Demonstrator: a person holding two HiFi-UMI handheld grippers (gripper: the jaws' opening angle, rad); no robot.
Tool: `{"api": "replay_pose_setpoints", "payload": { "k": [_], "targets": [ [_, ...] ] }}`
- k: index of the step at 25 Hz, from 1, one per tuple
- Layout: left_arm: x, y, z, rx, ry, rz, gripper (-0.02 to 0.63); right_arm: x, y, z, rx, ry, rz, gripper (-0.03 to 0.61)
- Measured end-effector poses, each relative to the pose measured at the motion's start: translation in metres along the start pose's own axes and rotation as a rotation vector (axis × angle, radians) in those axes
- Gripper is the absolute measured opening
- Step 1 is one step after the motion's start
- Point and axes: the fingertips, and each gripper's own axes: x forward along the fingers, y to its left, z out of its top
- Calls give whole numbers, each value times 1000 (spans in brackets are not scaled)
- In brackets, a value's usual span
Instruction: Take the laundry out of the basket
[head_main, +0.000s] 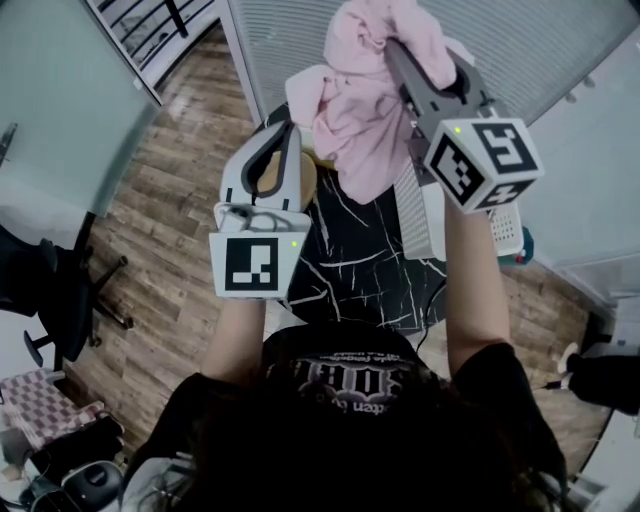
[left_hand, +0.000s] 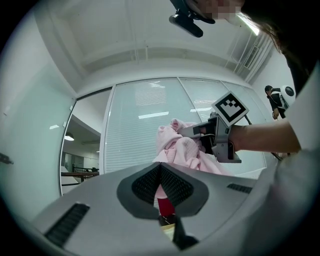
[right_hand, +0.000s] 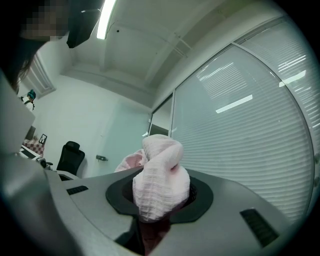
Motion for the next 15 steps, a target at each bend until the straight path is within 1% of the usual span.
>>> {"api": "replay_pose_setpoints", "payload": {
  "k": [2, 5, 8, 15],
  "targets": [
    [-4, 3, -2, 1, 6, 5, 0, 1, 7, -5, 8, 1, 9, 115],
    [-8, 7, 0, 0, -6, 11, 0, 2, 19, -11, 20, -1, 23, 114],
    [-13, 12, -2, 8, 7, 19, 0, 3, 32, -17, 37, -9, 40, 115],
    [-26, 13, -2, 5, 14, 41, 0, -11, 57, -30, 56, -24, 72, 115]
  ]
}}
